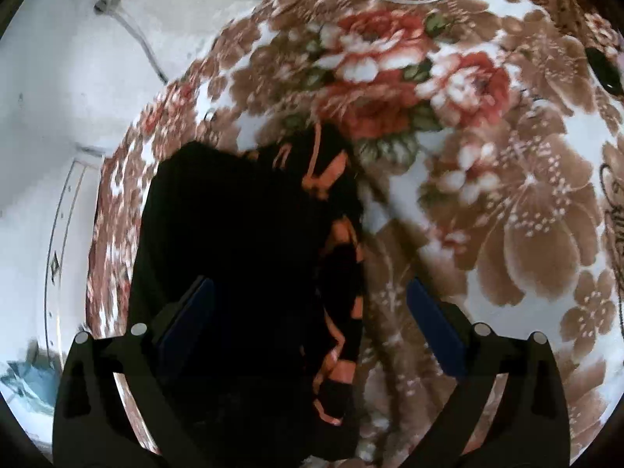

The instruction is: Fold large clothes

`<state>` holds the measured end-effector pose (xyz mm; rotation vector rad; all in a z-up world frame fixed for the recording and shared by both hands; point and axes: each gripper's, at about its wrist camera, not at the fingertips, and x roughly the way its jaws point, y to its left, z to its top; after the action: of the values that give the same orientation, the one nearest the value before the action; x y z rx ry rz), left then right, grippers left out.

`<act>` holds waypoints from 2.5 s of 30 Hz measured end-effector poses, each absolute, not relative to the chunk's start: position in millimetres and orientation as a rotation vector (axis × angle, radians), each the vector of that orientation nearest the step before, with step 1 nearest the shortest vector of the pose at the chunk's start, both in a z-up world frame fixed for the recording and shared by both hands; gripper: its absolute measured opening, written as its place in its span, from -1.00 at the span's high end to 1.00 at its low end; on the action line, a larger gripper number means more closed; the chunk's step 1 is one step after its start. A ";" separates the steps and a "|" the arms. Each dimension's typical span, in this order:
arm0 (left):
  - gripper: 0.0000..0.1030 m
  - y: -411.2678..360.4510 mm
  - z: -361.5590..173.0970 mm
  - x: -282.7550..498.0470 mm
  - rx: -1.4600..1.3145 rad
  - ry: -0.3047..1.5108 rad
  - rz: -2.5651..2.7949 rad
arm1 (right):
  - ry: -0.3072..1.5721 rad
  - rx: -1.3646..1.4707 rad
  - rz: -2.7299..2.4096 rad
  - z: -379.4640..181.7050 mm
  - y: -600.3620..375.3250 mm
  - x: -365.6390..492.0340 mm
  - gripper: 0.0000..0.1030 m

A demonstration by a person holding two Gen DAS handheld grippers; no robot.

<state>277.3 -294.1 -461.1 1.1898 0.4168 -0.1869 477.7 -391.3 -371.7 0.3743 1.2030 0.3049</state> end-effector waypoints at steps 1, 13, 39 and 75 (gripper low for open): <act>-0.58 -291.8 -458.5 271.7 1.177 0.421 -0.211 | 1.209 0.357 0.319 -373.2 -386.2 474.0 -0.89; -0.80 -243.6 -433.4 193.7 0.954 0.491 -0.401 | 1.138 0.183 0.315 -378.9 -358.9 420.1 -0.89; -0.86 -9.7 -370.8 423.4 -0.163 1.021 -0.280 | 1.321 0.661 0.529 -398.0 -366.0 527.9 -0.10; -0.86 -58.0 -345.2 415.7 -0.152 0.915 -0.466 | 1.422 0.317 0.502 -367.9 -388.2 538.3 0.81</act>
<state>415.7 -58.0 -345.2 -0.1523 0.9148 -0.4662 538.3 -388.2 -367.9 0.3175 1.4221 0.5019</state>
